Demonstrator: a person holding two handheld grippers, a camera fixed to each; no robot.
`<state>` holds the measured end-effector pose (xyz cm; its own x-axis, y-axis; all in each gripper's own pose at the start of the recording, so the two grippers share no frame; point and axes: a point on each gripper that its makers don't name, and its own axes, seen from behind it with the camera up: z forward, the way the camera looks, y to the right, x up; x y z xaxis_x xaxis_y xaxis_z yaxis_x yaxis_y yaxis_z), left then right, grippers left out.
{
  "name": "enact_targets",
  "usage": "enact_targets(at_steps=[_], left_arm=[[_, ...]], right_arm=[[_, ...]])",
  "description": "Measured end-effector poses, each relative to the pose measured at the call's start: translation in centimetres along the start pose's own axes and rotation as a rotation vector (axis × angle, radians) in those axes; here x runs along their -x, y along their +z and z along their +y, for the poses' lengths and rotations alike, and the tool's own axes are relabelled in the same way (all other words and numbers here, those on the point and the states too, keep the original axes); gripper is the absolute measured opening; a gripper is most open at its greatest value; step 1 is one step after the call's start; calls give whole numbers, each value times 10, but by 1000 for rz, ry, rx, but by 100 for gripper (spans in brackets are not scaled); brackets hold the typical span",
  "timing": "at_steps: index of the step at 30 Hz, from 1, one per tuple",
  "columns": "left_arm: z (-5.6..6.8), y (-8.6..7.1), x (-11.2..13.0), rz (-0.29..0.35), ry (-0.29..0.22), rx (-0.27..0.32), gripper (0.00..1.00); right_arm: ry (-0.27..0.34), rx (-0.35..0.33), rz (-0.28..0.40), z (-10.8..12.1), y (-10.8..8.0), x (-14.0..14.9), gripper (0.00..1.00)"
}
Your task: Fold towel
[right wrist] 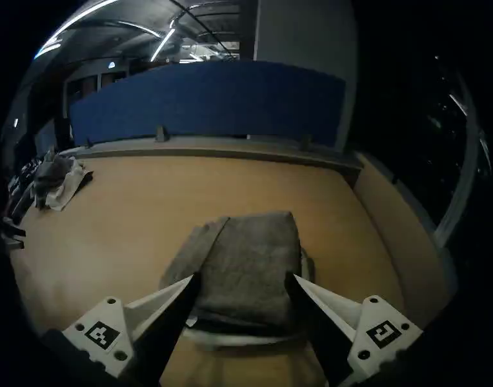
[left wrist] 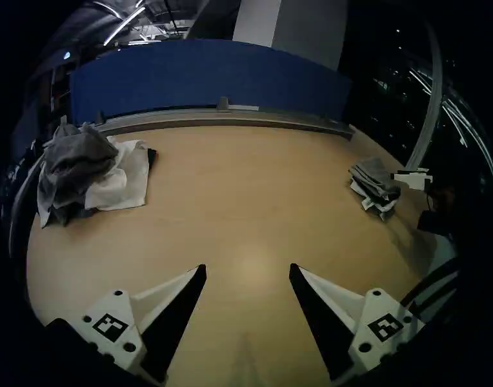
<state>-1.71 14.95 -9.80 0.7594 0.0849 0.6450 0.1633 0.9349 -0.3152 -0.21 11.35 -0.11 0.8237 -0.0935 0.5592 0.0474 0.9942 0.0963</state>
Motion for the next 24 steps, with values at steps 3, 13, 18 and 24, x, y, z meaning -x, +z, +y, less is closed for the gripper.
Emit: enact_targets(at_steps=[3,13,18,24], left_arm=[[0,0,-1,5,-2,2,95],[-1,2,-8,49,5,-2,95],[-1,1,-22,105,-4,-5,96],[-5,0,-39,176,3,-15,96]], right_arm=[[8,0,22,-2,-9,-7,100],[38,-39,118,-32,-36,-32,100],[63,-64,190,-58,-51,-47,100],[93,-64,317,-80,-69,-69,100]])
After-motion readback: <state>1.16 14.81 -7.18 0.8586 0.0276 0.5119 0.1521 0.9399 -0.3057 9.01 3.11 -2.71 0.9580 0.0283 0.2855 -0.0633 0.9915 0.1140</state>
